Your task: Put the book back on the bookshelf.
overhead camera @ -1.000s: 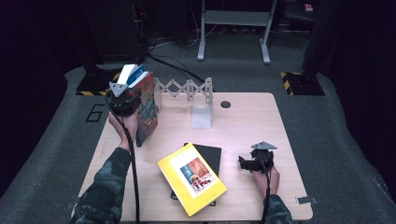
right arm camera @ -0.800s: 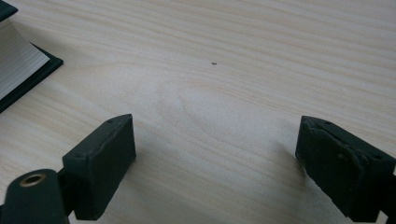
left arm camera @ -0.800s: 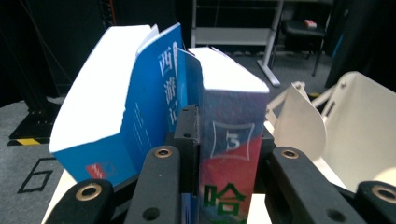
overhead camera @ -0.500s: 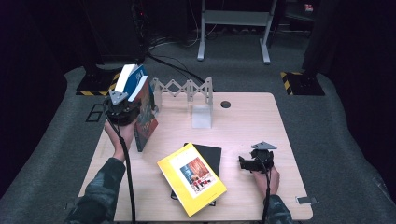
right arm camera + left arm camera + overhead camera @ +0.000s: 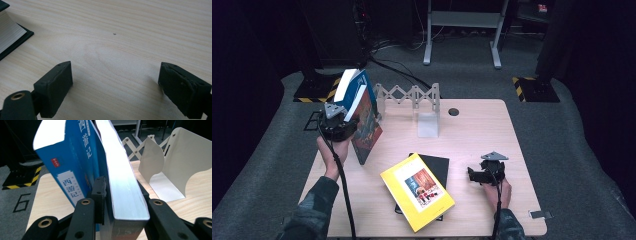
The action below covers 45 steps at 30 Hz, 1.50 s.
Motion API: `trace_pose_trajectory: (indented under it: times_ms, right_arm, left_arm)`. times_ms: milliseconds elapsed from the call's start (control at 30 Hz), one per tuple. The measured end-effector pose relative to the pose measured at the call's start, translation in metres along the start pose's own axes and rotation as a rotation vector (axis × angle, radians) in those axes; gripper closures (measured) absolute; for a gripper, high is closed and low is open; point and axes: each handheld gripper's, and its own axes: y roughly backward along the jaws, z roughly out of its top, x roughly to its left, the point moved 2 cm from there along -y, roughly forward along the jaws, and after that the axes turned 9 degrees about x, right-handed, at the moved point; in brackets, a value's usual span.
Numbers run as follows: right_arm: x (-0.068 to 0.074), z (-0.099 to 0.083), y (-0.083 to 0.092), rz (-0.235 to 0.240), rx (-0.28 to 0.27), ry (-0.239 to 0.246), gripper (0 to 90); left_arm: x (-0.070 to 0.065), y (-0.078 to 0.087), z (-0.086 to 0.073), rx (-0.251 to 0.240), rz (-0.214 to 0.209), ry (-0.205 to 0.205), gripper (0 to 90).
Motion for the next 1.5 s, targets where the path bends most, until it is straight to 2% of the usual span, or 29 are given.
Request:
trace_pose_trajectory:
  times_ms: [133, 267, 333, 533, 633, 700, 833, 900, 1033, 1167, 1367, 1500]
  right_arm:
    - [0.0, 0.0, 0.0, -0.003, 0.0, 0.001, 11.5]
    - [0.0, 0.0, 0.0, -0.003, 0.0, 0.001, 11.5]
    - [0.0, 0.0, 0.0, -0.003, 0.0, 0.001, 11.5]
    - [0.0, 0.0, 0.0, 0.002, 0.002, 0.0, 11.7]
    - [0.0, 0.0, 0.0, 0.002, 0.002, 0.0, 11.9]
    - [0.0, 0.0, 0.0, 0.002, 0.002, 0.0, 11.9]
    - [0.0, 0.0, 0.0, 0.004, 0.002, 0.0, 12.1]
    - [0.0, 0.0, 0.0, 0.006, 0.003, -0.002, 12.1]
    - [0.0, 0.0, 0.0, 0.007, 0.003, -0.003, 12.1]
    - [0.0, 0.0, 0.0, 0.007, 0.004, -0.004, 12.2]
    - [0.0, 0.0, 0.0, 0.008, 0.003, -0.003, 12.3]
    - [0.0, 0.0, 0.0, 0.008, 0.004, -0.005, 12.3]
  left_arm:
    - [-0.002, 0.002, 0.0, 0.0, -0.011, -0.018, 70.3]
    - [-0.006, 0.002, 0.007, 0.002, -0.018, -0.041, 68.1]
    - [-0.009, 0.0, 0.011, 0.019, -0.017, -0.062, 66.8]
    - [-0.012, -0.008, 0.022, 0.053, -0.015, -0.086, 61.1]
    - [-0.012, -0.011, 0.026, 0.076, -0.013, -0.108, 61.7]
    - [-0.011, -0.014, 0.027, 0.075, -0.005, -0.103, 64.5]
    - [-0.007, -0.018, 0.031, 0.092, -0.004, -0.095, 63.9]
    - [-0.005, -0.02, 0.034, 0.1, 0.007, -0.103, 61.3]
    - [-0.004, -0.025, 0.037, 0.118, 0.002, -0.108, 61.6]
    - [-0.003, -0.027, 0.039, 0.133, 0.005, -0.124, 69.2]
    - [-0.001, -0.027, 0.037, 0.114, -0.019, -0.096, 73.4]
    - [-0.003, -0.027, 0.036, 0.097, -0.019, -0.086, 73.8]
